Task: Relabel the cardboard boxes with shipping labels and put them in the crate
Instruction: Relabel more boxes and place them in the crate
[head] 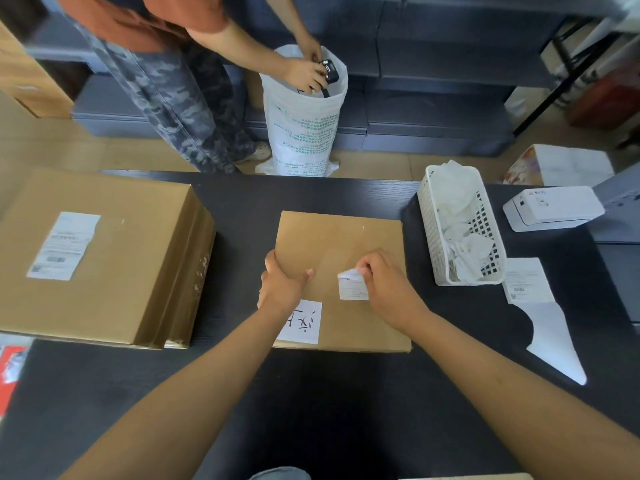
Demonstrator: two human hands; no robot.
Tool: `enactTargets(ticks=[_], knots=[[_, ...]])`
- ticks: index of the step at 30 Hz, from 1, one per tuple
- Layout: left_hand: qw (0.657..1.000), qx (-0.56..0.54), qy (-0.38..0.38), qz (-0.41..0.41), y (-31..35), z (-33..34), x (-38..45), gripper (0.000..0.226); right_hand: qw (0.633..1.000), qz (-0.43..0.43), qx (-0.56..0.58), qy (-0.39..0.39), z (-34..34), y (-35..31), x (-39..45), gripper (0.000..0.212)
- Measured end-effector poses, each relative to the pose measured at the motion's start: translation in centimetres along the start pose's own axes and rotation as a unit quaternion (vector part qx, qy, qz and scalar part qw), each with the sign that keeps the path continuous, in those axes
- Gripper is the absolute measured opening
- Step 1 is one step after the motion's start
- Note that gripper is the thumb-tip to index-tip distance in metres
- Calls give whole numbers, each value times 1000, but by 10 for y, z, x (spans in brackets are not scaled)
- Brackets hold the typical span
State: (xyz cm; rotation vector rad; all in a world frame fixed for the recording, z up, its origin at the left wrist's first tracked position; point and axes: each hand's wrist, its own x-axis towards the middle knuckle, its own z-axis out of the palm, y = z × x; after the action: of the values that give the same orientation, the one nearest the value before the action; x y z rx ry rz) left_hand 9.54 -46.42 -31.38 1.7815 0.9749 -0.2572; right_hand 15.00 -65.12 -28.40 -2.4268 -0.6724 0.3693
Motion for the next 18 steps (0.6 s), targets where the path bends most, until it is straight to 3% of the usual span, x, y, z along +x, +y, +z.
enactTargets(ticks=[4, 7, 9, 12, 14, 18], knots=[[1000, -2, -4, 2, -1, 0, 2, 82, 995, -71, 10, 66, -8, -6, -23, 11], [1000, 9, -1, 4, -1, 0, 2, 84, 969, -25, 89, 231, -21, -15, -19, 10], [1000, 23, -2, 6, -2, 0, 2, 87, 948, 0, 83, 308, -36, -19, -6, 13], [999, 40, -8, -8, -1, 0, 4, 94, 961, 7, 35, 273, -47, -15, 2, 9], [997, 77, 9, -15, 2, 2, 3, 98, 967, 56, 61, 239, -42, -8, -3, 7], [975, 193, 88, 70, 5, 4, -2, 91, 965, 151, 111, 183, -25, 6, -24, 23]])
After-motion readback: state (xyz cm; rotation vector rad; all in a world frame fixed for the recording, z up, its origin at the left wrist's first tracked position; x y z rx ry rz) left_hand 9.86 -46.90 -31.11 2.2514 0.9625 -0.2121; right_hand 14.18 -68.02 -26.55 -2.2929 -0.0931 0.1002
